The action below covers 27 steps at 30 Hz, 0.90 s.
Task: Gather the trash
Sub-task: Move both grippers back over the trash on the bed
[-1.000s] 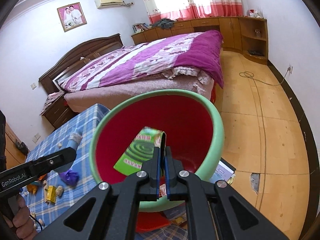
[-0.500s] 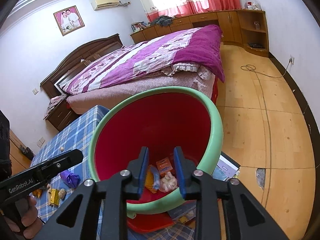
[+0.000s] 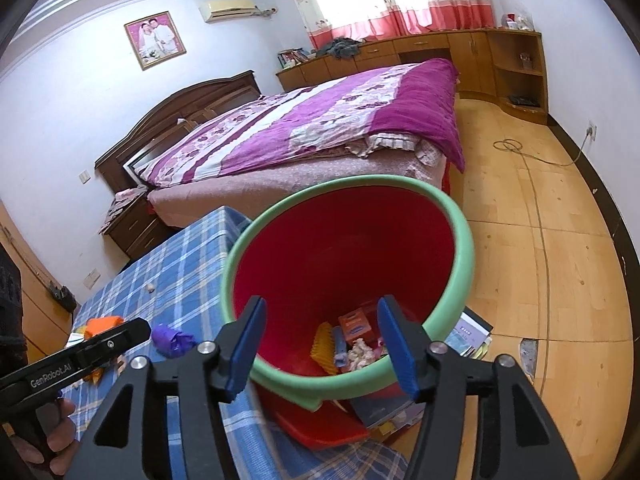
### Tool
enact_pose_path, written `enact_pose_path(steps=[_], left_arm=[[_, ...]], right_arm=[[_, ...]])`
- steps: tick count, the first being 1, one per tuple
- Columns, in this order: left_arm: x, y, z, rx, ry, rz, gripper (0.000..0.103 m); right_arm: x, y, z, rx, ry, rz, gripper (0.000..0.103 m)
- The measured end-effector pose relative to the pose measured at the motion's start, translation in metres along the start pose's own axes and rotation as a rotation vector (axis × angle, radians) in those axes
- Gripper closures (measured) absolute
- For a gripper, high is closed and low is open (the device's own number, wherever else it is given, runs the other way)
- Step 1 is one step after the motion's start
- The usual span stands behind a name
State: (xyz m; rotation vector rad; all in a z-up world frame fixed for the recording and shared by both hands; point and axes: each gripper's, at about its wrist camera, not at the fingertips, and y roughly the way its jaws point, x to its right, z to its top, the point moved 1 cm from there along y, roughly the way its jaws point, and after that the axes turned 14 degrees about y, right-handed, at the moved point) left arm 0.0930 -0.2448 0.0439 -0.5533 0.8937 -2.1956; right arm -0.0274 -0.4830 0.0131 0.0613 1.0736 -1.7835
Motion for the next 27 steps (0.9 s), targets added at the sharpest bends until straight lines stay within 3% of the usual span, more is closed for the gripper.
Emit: enact_pose_path(steps=[27], left_arm=[[-0.083, -0.061, -0.061, 0.027, -0.17, 0.158, 0.067]], right_arm=[[-0.07, -0.015, -0.065, -0.076, -0.071, 0.056, 0.026]])
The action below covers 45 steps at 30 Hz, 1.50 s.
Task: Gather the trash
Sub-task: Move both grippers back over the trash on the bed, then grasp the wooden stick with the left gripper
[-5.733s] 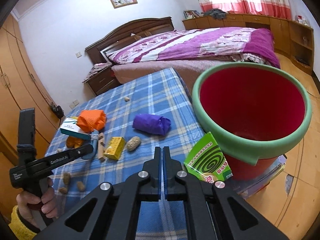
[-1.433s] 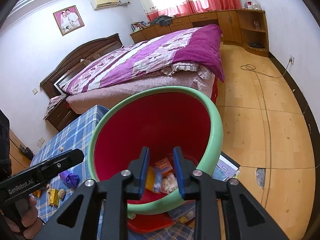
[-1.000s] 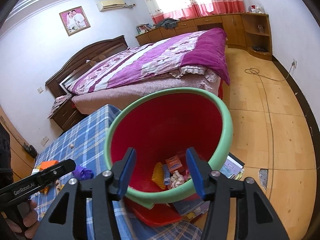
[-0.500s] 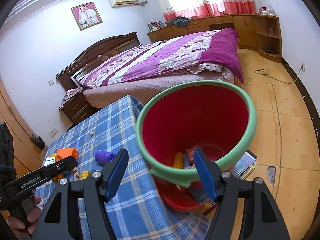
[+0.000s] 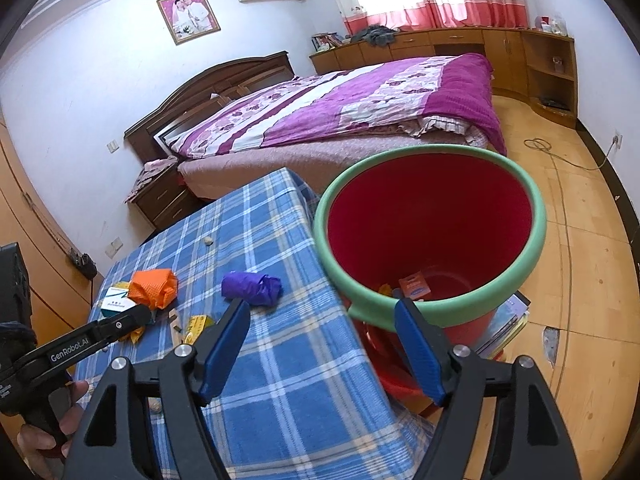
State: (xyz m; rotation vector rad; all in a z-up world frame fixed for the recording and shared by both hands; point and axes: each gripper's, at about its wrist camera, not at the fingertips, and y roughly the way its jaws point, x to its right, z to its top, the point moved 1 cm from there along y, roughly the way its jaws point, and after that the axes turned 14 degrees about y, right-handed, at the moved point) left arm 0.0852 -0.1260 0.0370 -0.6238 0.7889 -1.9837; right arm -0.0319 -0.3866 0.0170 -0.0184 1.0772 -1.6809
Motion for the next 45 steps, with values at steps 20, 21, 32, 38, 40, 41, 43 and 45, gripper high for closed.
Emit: enact_pose_path(steps=[20, 21, 32, 38, 40, 41, 43, 45], left_arm=[[-0.046, 0.028, -0.016, -0.075, -0.111, 0.05, 0.067], [-0.044, 0.03, -0.016, -0.081, -0.107, 0.046, 0.067], [-0.026, 0.065, -0.009, -0.173, -0.022, 0.144, 0.067], [-0.021, 0.064, -0.012, -0.172, 0.031, 0.151, 0.082], [-0.019, 0.064, -0.014, -0.168, 0.042, 0.138, 0.087], [-0.019, 0.064, -0.015, -0.164, 0.039, 0.126, 0.092], [-0.021, 0.063, -0.015, -0.158, 0.027, 0.102, 0.093], [-0.024, 0.06, -0.017, -0.152, 0.013, 0.083, 0.093]], right_arm=[[-0.01, 0.022, -0.014, -0.049, -0.002, 0.006, 0.02], [-0.008, 0.024, -0.014, -0.055, 0.002, 0.006, 0.02], [0.01, 0.032, -0.009, -0.067, 0.043, 0.003, 0.02], [0.011, 0.035, -0.009, -0.077, 0.052, 0.006, 0.02], [0.01, 0.035, -0.009, -0.077, 0.047, 0.007, 0.02], [0.009, 0.035, -0.01, -0.078, 0.045, 0.008, 0.02], [0.006, 0.034, -0.011, -0.078, 0.04, 0.01, 0.02], [0.002, 0.032, -0.013, -0.08, 0.029, 0.011, 0.02]])
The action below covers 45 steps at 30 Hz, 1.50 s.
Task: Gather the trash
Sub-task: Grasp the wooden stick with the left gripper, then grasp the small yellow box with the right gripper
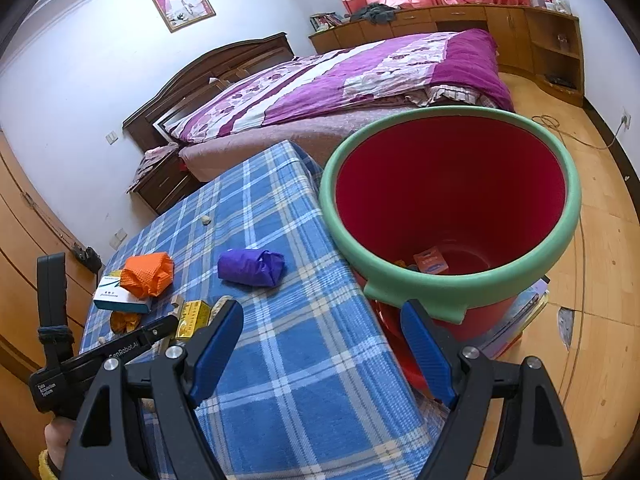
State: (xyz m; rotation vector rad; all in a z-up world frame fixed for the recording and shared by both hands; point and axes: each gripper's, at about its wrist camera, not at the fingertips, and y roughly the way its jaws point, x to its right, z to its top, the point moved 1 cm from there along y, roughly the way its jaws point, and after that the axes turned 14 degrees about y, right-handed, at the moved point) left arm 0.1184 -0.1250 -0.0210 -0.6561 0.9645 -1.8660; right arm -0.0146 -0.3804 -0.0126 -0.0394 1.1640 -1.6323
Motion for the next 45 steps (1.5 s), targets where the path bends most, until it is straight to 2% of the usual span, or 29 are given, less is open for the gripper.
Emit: enact_pose_path(steps=[9, 21, 24, 28, 32, 39, 45], left_arm=[[-0.017, -0.032, -0.01, 0.074, -0.04, -0.007, 0.093], [-0.072, -0.058, -0.036, 0.11, -0.158, 0.049, 0.093], [-0.085, -0.061, -0.043, 0.115, -0.188, 0.055, 0.093], [-0.097, -0.064, -0.049, 0.123, -0.215, 0.054, 0.093], [-0.107, -0.064, -0.054, 0.126, -0.237, 0.057, 0.093], [-0.116, -0.067, -0.058, 0.139, -0.26, 0.054, 0.093], [-0.114, -0.071, -0.059, 0.146, -0.257, 0.047, 0.093]], right_arm=[[-0.029, 0.005, -0.015, -0.037, -0.062, 0.027, 0.02], [-0.09, 0.041, -0.052, -0.17, -0.176, 0.082, 0.02], [-0.101, 0.053, -0.058, -0.189, -0.184, 0.079, 0.028], [-0.11, 0.072, -0.063, -0.199, -0.198, 0.03, 0.035], [-0.116, 0.079, -0.063, -0.164, -0.231, -0.024, 0.042], [-0.118, 0.082, -0.061, -0.12, -0.259, -0.091, 0.07], [-0.112, 0.079, -0.06, -0.132, -0.242, -0.072, 0.073]])
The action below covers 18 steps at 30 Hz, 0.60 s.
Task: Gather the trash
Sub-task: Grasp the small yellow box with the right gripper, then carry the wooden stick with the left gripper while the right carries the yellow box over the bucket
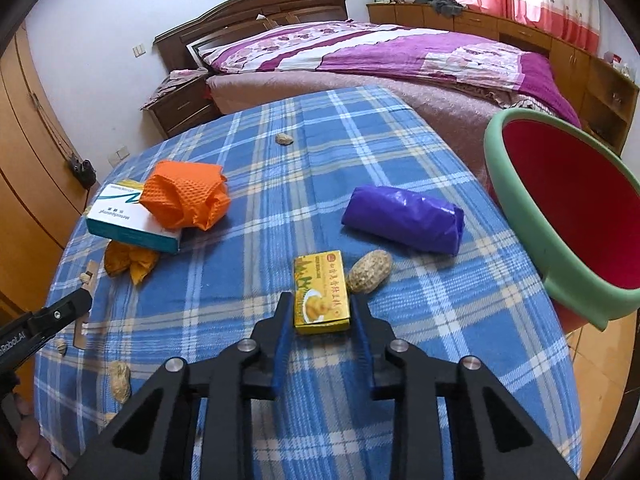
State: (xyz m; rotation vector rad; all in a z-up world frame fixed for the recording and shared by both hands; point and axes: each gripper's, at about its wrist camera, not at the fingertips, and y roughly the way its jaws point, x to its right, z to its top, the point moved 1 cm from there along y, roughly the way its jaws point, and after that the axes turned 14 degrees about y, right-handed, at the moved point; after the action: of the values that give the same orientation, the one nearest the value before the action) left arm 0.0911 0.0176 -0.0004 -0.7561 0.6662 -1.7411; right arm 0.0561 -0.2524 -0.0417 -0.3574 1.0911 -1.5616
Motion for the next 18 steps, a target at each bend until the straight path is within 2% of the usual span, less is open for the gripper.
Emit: enact_pose_path(steps=[8, 18], left_arm=[[0.005, -0.009, -0.001, 0.011, 0.0, -0.011, 0.093], [0.025, -0.027, 0.003, 0.037, 0.027, -0.069, 0.093]], right_arm=[[0.004, -0.019, -0.011, -0.011, 0.015, 0.061, 0.073], [0.01, -0.06, -0.01, 0.06, 0.02, 0.104, 0.073]])
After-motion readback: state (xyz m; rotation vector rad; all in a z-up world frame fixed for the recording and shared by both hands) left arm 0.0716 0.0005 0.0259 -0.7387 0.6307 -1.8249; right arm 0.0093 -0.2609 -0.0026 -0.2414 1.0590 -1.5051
